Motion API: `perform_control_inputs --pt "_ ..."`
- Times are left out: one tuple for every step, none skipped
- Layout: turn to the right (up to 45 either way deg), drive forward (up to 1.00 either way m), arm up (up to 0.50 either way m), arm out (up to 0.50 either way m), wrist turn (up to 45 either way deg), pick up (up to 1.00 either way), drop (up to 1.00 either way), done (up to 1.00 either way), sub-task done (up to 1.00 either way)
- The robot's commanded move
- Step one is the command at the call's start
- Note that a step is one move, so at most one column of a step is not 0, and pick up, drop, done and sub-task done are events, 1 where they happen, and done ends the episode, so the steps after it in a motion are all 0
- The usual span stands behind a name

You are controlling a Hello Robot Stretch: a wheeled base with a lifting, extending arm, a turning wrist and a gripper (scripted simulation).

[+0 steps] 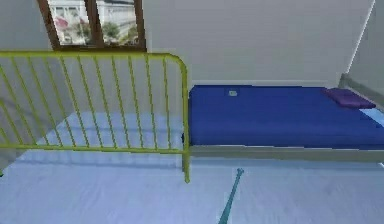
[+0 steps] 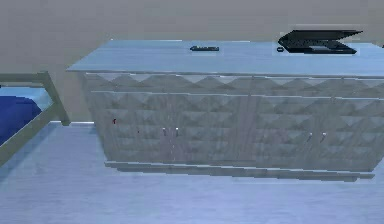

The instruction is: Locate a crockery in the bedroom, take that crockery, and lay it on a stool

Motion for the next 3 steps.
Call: perform_control_inputs --pt "3.0 0.0 0.0 0.0 0.0 0.0 0.0 0.0 0.0" --pt "0.0 0.45 0.0 0.0 0.0 0.0 0.0 0.0 0.0" --pt "-45.0 0.0 0.0 0.0 0.0 0.0 0.0 0.0 0.0"
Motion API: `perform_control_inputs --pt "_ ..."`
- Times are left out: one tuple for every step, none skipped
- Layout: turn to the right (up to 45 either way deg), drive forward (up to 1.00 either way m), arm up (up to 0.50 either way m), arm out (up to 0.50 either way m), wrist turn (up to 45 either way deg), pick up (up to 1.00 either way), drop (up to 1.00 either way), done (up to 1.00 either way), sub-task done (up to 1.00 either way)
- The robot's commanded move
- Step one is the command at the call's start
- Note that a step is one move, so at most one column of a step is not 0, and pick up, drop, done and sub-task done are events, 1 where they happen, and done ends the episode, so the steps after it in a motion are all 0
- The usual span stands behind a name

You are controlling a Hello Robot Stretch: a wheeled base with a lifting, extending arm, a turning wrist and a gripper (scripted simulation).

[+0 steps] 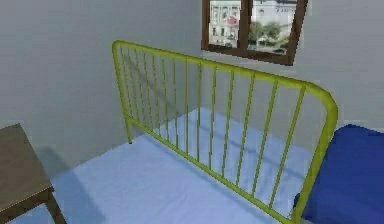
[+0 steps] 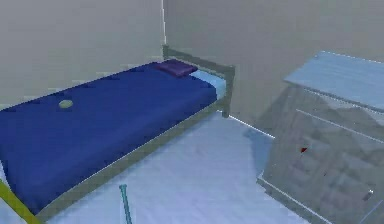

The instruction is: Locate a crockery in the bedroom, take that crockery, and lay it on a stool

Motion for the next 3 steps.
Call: perform_control_inputs --pt "-39.0 0.0 0.0 0.0 0.0 0.0 0.0 0.0 0.0" --pt "0.0 0.35 0.0 0.0 0.0 0.0 0.0 0.0 0.0" --pt "6.0 0.0 0.0 0.0 0.0 0.0 0.0 0.0 0.0"
